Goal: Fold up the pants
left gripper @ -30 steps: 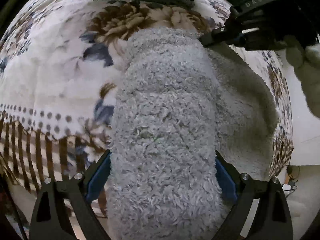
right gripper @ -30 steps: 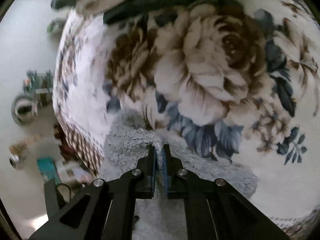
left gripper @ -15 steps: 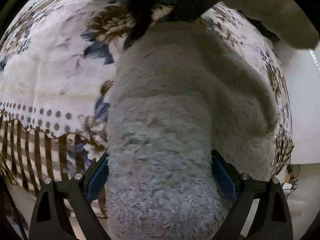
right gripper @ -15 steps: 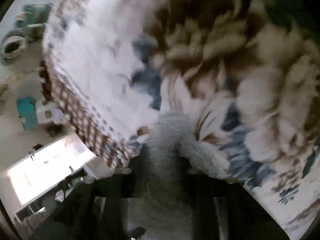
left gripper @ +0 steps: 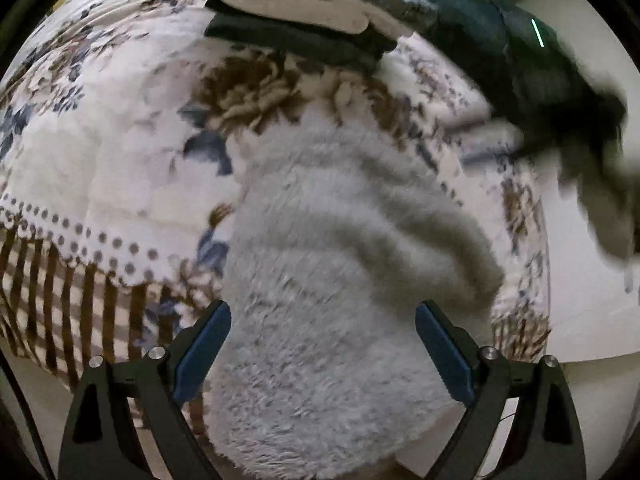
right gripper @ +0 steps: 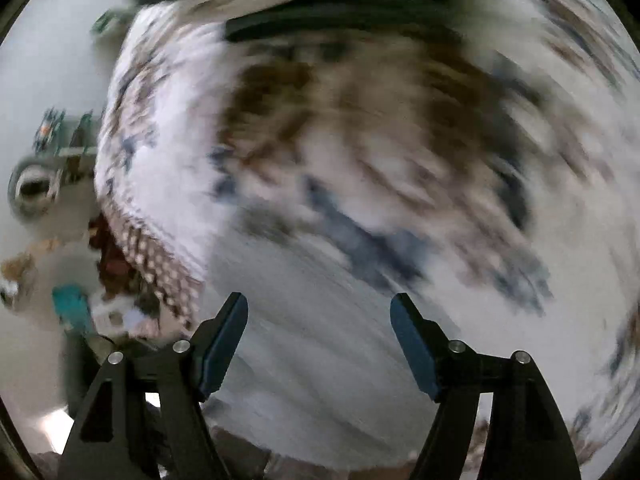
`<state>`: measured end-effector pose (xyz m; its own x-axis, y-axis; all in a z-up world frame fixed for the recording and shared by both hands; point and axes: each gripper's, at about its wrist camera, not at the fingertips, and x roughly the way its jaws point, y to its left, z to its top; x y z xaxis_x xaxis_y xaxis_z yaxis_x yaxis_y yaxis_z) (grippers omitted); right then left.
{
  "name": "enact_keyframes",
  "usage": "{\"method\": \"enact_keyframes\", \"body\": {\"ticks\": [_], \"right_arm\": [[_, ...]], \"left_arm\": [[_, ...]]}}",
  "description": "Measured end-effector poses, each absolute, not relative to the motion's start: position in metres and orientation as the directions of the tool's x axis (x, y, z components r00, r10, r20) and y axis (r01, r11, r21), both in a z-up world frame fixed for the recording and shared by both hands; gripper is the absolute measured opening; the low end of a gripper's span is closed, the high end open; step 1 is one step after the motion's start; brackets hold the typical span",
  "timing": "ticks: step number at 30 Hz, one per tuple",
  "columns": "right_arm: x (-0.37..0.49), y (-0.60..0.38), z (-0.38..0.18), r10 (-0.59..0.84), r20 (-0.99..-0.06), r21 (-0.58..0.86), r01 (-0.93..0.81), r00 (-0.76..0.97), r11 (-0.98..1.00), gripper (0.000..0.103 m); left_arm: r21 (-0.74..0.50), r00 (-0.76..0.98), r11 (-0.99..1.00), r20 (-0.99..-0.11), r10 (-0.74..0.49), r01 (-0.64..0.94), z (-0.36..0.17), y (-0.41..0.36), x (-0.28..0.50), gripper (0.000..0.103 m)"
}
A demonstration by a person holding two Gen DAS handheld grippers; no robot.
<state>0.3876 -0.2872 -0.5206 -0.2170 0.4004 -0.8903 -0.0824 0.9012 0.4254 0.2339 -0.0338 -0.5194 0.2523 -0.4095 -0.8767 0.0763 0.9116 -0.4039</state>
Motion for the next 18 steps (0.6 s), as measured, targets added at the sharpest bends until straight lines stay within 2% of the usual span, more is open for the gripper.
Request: {"method": "enact_keyframes", "body": {"ticks": [3, 5, 6, 7, 9, 11, 12, 14, 15, 16, 17, 18], "right_arm": [[0.350, -0.347, -0.555, 0.430, -0.865, 0.420, 0.096, -0.259, 0.902, 0.076], [0.327, -0.367, -0.587, 0.507, -0.803, 0.464, 0.203, -0.314, 0.862, 0.074], [0.316, -0.372, -0.600, 0.549, -0.774, 0.493, 0.246, -0.316, 0.835, 0.051], [0.307, -0.375, -0.610, 0.584, -0.754, 0.511, 0.290, -0.300, 0.809, 0.008], [0.303, -0.395, -0.622, 0.604, -0.771, 0.490, 0.417, -0.201, 0.765, 0.008], [0.311, -0.415, -0.617, 0.536, -0.842, 0.452, 0.457, -0.065, 0.766, 0.008], [0.314, -0.421, -0.617, 0.530, -0.847, 0.457, 0.472, -0.027, 0.754, 0.008], [0.318, -0.416, -0.619, 0.572, -0.819, 0.502, 0.444, -0.032, 0.743, 0.012], [0.316, -0.412, -0.614, 0.572, -0.819, 0.510, 0.406, -0.040, 0.758, 0.018], [0.312, -0.408, -0.606, 0.575, -0.817, 0.521, 0.375, -0.042, 0.767, 0.040], [0.302, -0.409, -0.594, 0.590, -0.807, 0.542, 0.363, -0.028, 0.758, 0.054], [0.290, -0.410, -0.584, 0.600, -0.800, 0.559, 0.369, 0.003, 0.743, 0.074]], "left_arm": [[-0.400, 0.236, 0.911, -0.880, -0.412, 0.098, -0.524, -0.042, 0.243, 0.094], [-0.394, 0.210, 0.911, -0.887, -0.411, 0.121, -0.532, -0.048, 0.246, 0.094], [-0.375, 0.197, 0.916, -0.896, -0.397, 0.141, -0.537, -0.054, 0.247, 0.094], [-0.361, 0.186, 0.919, -0.903, -0.387, 0.159, -0.541, -0.056, 0.247, 0.094], [-0.317, 0.162, 0.926, -0.922, -0.352, 0.206, -0.549, -0.064, 0.243, 0.094], [-0.270, 0.138, 0.930, -0.940, -0.311, 0.251, -0.558, -0.070, 0.236, 0.094], [-0.258, 0.125, 0.930, -0.946, -0.298, 0.262, -0.561, -0.071, 0.232, 0.094], [-0.246, 0.114, 0.934, -0.953, -0.282, 0.259, -0.561, -0.068, 0.227, 0.094], [-0.251, 0.111, 0.934, -0.952, -0.285, 0.253, -0.559, -0.065, 0.225, 0.094], [-0.256, 0.110, 0.935, -0.951, -0.289, 0.244, -0.555, -0.062, 0.224, 0.094], [-0.263, 0.114, 0.936, -0.949, -0.295, 0.234, -0.551, -0.058, 0.223, 0.094], [-0.283, 0.124, 0.935, -0.941, -0.313, 0.214, -0.544, -0.052, 0.222, 0.094]]}}
